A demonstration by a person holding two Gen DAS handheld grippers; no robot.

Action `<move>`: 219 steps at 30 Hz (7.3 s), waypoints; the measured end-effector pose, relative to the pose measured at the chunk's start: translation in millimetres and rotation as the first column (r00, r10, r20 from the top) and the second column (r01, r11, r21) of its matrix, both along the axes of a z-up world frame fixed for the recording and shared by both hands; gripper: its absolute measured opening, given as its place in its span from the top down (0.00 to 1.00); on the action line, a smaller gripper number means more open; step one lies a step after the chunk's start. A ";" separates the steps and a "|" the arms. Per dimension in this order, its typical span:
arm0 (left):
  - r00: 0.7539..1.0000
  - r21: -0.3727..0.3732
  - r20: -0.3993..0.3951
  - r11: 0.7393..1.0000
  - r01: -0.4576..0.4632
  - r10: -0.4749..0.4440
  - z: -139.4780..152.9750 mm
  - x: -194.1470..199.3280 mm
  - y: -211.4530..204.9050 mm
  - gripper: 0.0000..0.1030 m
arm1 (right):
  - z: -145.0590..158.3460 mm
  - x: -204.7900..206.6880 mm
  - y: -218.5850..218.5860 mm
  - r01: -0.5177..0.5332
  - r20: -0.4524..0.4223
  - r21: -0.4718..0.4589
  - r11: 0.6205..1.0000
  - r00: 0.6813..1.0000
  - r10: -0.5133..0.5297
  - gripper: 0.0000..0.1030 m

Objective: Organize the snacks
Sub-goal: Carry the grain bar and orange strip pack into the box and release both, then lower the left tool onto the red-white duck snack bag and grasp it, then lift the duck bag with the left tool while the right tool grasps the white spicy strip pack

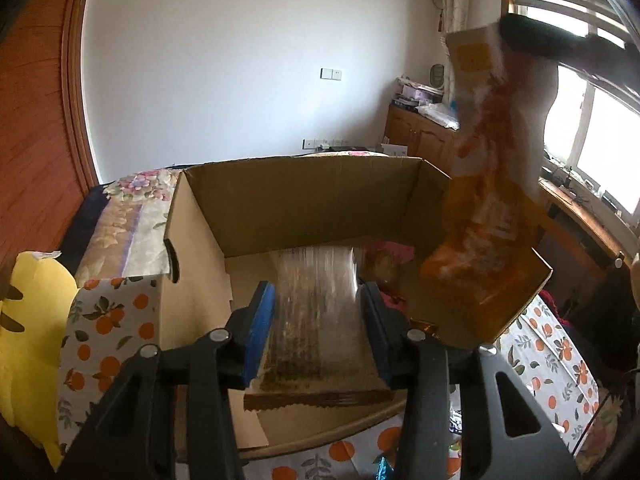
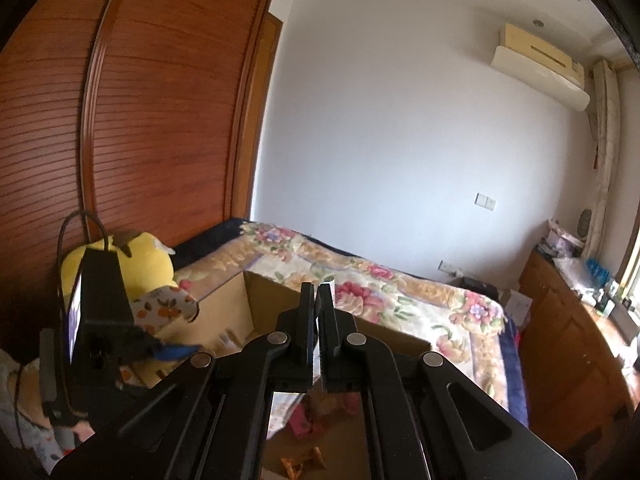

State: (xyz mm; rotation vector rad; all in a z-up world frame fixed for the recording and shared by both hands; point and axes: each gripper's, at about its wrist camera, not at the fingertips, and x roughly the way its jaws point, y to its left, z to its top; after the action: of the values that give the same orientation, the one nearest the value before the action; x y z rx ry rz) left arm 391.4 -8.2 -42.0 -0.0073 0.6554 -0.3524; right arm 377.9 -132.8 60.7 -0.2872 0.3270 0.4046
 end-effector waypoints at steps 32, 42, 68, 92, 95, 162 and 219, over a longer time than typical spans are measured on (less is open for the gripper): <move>0.997 0.087 0.066 0.995 -0.051 0.046 -8.2 -126.5 12.3 0.46 | -106.0 -58.4 -102.4 0.164 -0.355 0.126 0.978 0.929 -0.110 0.60; 0.997 0.122 0.004 0.990 -0.077 0.077 -47.4 -177.6 29.8 0.46 | -152.1 -133.6 -110.9 0.178 -0.431 0.151 0.972 0.897 -0.097 0.39; 0.982 0.141 -0.121 0.982 -0.128 0.146 -92.1 -205.6 29.7 0.31 | -223.0 -149.2 -122.4 0.188 -0.457 0.171 0.967 0.885 -0.092 0.24; 0.976 0.160 -0.190 0.984 -0.077 0.107 -104.3 -212.8 26.1 0.23 | -224.7 -154.7 -119.7 0.192 -0.417 0.162 0.968 0.902 -0.109 0.25; 0.978 0.166 -0.183 0.984 -0.071 0.101 -105.3 -213.2 23.0 0.23 | -225.2 -154.1 -120.4 0.192 -0.415 0.161 0.968 0.903 -0.110 0.25; 0.998 0.022 -0.031 0.999 -0.048 0.049 -72.2 -255.2 14.2 0.95 | -218.3 -161.9 -124.7 0.261 -0.589 0.288 0.921 0.807 -0.045 0.44; 0.998 -0.022 -0.041 0.999 -0.049 0.048 -70.8 -251.8 17.6 0.96 | -177.8 -148.0 -138.5 0.297 -0.541 0.483 0.824 0.841 0.014 0.98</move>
State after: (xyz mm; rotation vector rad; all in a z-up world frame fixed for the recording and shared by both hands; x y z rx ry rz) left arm 139.6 9.5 -112.8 -0.0524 0.6895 -0.3134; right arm 229.8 -271.3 -117.1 0.4387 0.7500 0.4018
